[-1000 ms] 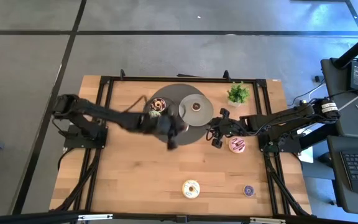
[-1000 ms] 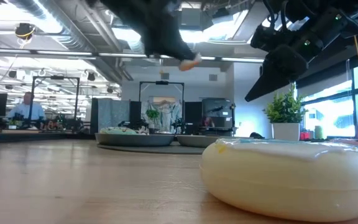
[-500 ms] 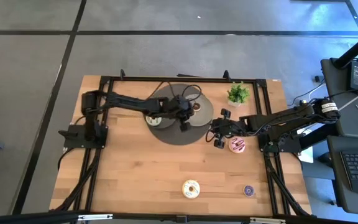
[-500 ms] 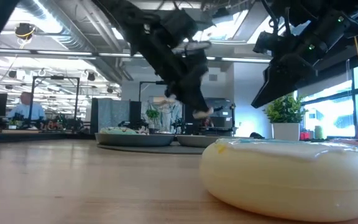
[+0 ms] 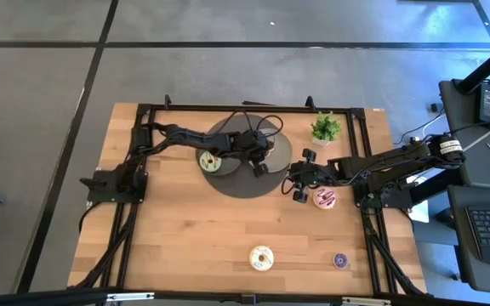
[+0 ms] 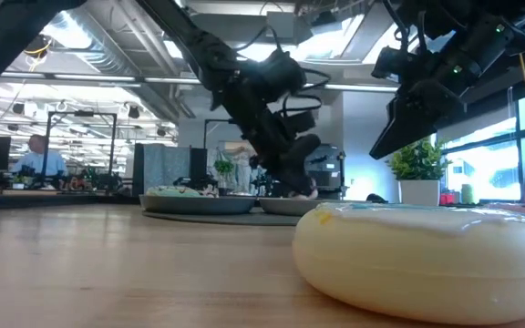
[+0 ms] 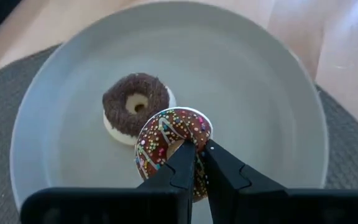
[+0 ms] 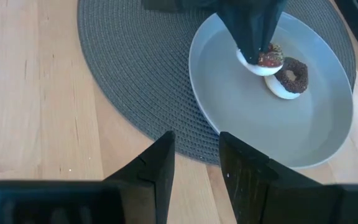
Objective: Pick & Place donuts
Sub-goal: Put the small brown doughnut on the gray plate
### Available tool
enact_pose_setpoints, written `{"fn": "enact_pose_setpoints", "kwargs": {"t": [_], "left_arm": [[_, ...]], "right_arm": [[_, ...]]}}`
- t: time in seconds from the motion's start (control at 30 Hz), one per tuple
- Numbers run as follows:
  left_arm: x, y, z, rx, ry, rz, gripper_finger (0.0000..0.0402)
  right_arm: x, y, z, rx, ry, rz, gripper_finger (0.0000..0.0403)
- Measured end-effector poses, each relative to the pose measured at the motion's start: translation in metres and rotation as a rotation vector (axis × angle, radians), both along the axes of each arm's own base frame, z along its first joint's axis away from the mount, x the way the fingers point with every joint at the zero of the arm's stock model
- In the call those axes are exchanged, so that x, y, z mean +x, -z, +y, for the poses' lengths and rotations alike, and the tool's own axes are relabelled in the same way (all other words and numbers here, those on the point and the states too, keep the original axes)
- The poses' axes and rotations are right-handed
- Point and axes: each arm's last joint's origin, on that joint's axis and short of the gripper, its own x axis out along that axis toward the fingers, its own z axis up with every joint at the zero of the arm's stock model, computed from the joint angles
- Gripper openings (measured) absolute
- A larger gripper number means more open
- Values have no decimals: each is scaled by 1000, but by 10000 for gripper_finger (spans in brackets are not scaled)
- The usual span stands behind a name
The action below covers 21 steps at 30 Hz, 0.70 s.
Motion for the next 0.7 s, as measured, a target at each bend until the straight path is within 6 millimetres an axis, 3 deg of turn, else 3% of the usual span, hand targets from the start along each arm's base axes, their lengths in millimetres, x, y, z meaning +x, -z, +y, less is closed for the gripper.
{"fn": "enact_pose_setpoints", "kwargs": {"t": [0.7], "left_arm": [[-1,2,-1,-12,-8,14,39]], "right_arm": [[0,0,0,-1,-1,1,128]]}}
